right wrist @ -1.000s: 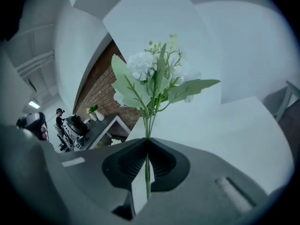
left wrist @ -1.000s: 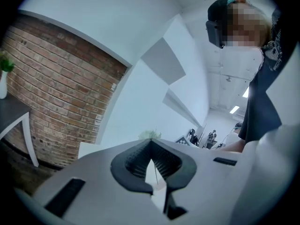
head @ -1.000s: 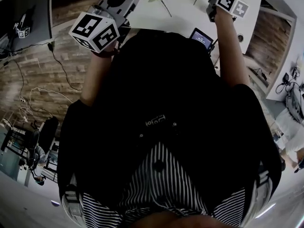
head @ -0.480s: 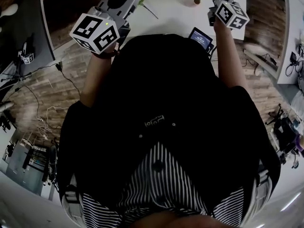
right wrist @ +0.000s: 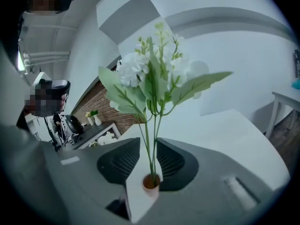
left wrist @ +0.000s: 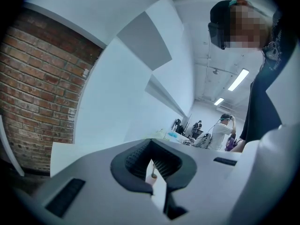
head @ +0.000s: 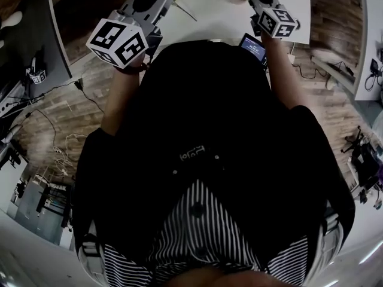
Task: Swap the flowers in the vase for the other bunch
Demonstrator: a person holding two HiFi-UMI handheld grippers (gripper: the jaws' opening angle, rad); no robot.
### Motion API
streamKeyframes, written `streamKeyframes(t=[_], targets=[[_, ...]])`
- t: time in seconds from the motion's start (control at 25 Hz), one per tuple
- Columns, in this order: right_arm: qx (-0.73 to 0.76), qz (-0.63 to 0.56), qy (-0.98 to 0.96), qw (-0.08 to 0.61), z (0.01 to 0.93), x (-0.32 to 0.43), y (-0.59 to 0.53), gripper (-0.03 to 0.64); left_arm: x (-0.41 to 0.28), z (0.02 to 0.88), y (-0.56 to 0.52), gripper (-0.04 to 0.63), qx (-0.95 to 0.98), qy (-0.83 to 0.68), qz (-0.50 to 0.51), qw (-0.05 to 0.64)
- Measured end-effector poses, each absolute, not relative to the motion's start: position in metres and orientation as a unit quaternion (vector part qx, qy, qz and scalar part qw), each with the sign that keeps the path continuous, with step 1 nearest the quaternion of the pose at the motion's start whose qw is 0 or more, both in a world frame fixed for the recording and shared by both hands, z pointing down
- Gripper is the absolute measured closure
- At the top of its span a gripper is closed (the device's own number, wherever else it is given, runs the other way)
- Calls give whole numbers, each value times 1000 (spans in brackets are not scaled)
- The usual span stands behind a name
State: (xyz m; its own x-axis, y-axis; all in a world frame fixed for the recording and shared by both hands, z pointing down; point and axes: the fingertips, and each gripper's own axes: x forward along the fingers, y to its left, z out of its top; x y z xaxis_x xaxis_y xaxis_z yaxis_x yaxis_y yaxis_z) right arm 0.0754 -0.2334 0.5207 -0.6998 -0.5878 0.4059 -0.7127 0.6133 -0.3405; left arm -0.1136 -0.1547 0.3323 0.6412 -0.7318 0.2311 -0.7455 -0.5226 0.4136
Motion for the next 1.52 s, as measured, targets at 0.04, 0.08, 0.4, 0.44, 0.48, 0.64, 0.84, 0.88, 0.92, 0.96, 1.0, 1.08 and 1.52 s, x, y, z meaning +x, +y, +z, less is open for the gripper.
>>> streamKeyframes(t=[0.04,0.08,0.4,0.44,0.48,0.64,0.84,0.88,0.92,0.96,1.0,1.08,1.52], targets=[[354,247,-892,133,524,73,-230,493,-113,333,-156,589,873,-423,14,244],[342,253,-895,135,528,72,-226,464,-112,333,-157,589,873,-422,15,244],[275,294,-898,178,555,78,-196,323,-87,334,-161,589,880,-406,19,244],[271,296,-898,183,557,79,-193,317,-83,335,-161,589,881,-404,20,245],[269,297,-897,187,558,82,-191,314,-80,335,-162,589,882,-402,20,245],[275,309,-891,189,561,98,-185,314,-67,340,-159,589,884,-395,26,249],[282,317,-887,180,561,117,-184,314,-56,346,-156,589,885,-389,29,252],[282,318,-887,180,559,118,-183,314,-54,346,-156,589,886,-388,28,252],[281,317,-888,179,556,118,-183,314,-53,345,-156,589,887,-387,27,252],[280,316,-889,179,553,118,-183,316,-51,344,-155,589,887,-386,26,251],[278,314,-890,178,549,119,-182,314,-49,343,-154,589,888,-385,26,250],[272,305,-896,174,537,119,-179,316,-43,342,-151,589,889,-385,24,246],[154,230,-957,85,386,113,-162,542,-8,311,-139,589,905,-370,15,208]])
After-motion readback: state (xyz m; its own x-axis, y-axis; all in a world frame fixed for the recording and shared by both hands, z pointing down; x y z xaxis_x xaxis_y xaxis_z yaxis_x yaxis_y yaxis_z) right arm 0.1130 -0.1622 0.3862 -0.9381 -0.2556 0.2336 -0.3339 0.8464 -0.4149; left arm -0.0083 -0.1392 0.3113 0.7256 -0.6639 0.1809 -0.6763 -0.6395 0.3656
